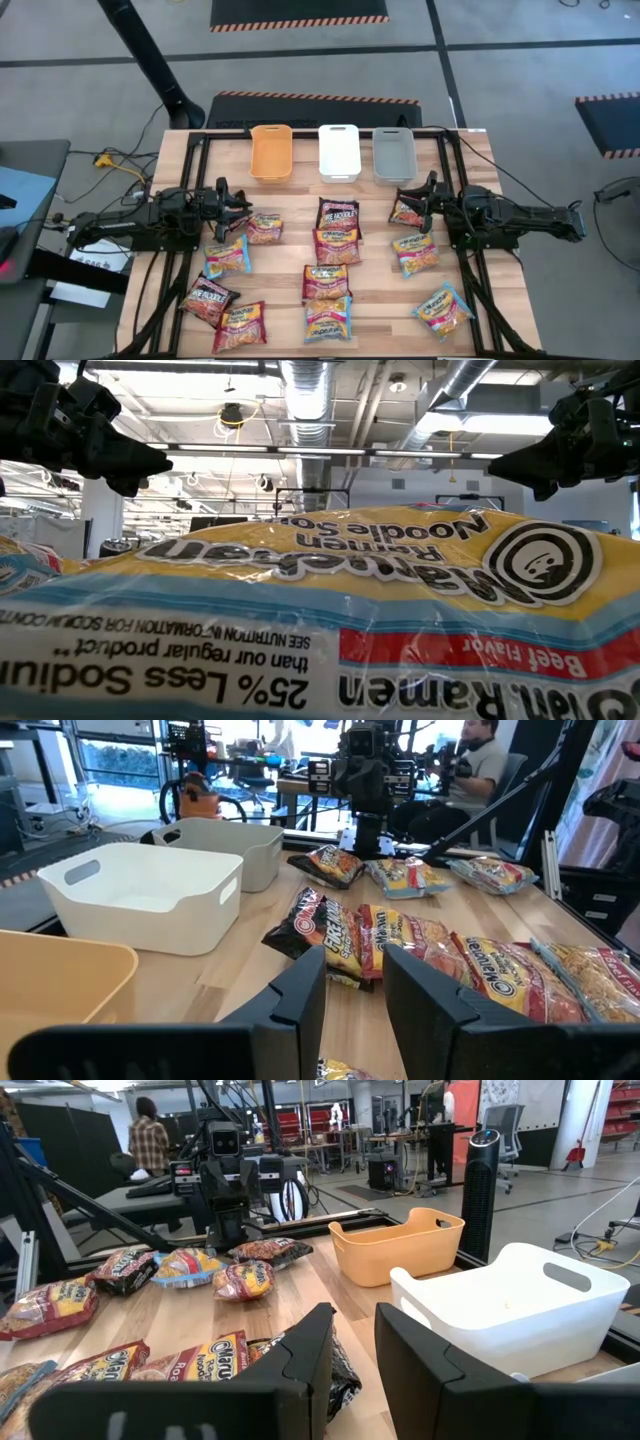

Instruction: Sort Maruchan noodles

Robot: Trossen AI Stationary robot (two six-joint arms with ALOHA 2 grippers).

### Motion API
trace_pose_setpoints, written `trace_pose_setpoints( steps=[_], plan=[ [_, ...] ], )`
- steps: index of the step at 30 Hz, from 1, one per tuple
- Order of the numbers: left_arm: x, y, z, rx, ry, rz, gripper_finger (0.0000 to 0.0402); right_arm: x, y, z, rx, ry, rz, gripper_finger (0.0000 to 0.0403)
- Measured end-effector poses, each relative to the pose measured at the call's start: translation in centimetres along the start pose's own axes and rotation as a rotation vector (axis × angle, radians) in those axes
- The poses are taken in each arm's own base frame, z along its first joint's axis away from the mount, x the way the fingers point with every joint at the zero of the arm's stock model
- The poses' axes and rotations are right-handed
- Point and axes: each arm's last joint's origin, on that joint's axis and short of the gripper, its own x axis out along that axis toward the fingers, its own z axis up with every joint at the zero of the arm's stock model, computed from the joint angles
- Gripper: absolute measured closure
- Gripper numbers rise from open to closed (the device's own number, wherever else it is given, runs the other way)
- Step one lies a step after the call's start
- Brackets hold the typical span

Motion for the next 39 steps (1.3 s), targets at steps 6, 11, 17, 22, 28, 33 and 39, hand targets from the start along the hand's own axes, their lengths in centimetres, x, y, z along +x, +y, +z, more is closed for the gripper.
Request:
trace_pose_setpoints(
  steps=[6, 11, 17, 22, 28, 33, 39],
  plan=[
    [0.0, 0.0, 0.0, -0.001, 0.000, -0.001, 0.0310, 0.0, 0.0, 0.0, 0.000, 0.000, 0.000, 0.0296],
    [0.0, 0.0, 0.0, -0.019, 0.000, 0.000, 0.0310, 0.0, 0.0, 0.0, 0.001, 0.000, 0.000, 0.0296],
    [0.0, 0.0, 0.0, -0.020, 0.000, 0.000, 0.0310, 0.0, 0.0, 0.0, 0.060, -0.002, 0.000, 0.0296],
    [0.0, 0.0, 0.0, -0.020, 0.000, -0.001, 0.0310, 0.0, 0.0, 0.0, 0.061, -0.003, 0.000, 0.0296],
    [0.0, 0.1, 0.1, -0.002, -0.012, 0.041, 0.0310, 0.0, 0.0, 0.1, 0.065, -0.014, 0.002, 0.0296],
    [0.0, 0.2, 0.2, -0.011, -0.023, 0.070, 0.0310, 0.0, 0.0, 0.5, 0.071, -0.055, 0.004, 0.0296],
    [-0.1, 0.3, 0.6, -0.014, -0.065, 0.105, 0.0310, -0.1, 0.1, 1.4, 0.084, -0.140, 0.016, 0.0296]
  ],
)
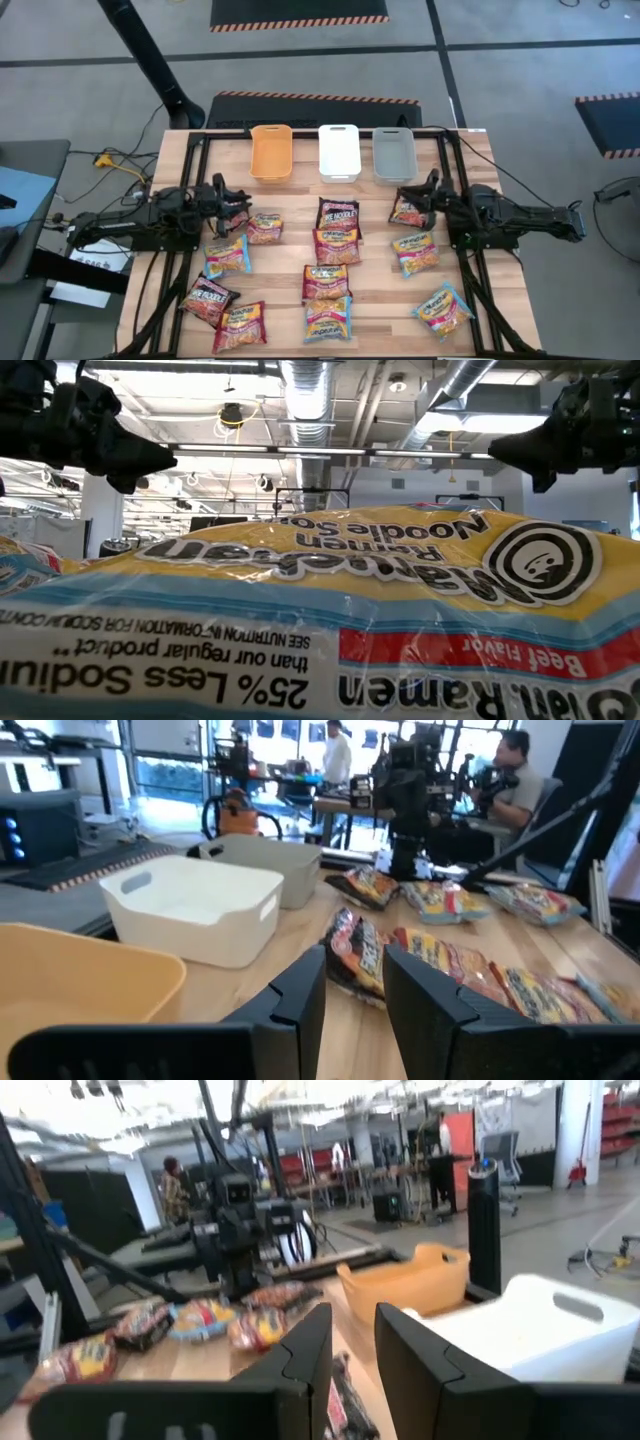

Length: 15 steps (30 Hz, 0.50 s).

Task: Sort Maruchan noodles
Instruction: Put the black noodle pack into the gray bin

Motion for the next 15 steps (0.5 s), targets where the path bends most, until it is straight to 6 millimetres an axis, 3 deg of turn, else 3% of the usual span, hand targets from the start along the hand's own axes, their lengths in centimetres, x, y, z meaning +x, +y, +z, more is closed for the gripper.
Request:
trace_pose_setpoints(
  steps=[11, 15],
  plan=[
    [-0.1, -0.1, 1.4, -0.012, -0.100, -0.010, 0.0310, -0.6, 0.5, 3.4, -0.144, -0.340, 0.033, 0.0296],
    [-0.1, -0.1, 1.3, -0.031, -0.094, -0.011, 0.0310, -1.1, 0.9, 5.5, -0.221, -0.444, 0.067, 0.0296]
  ],
)
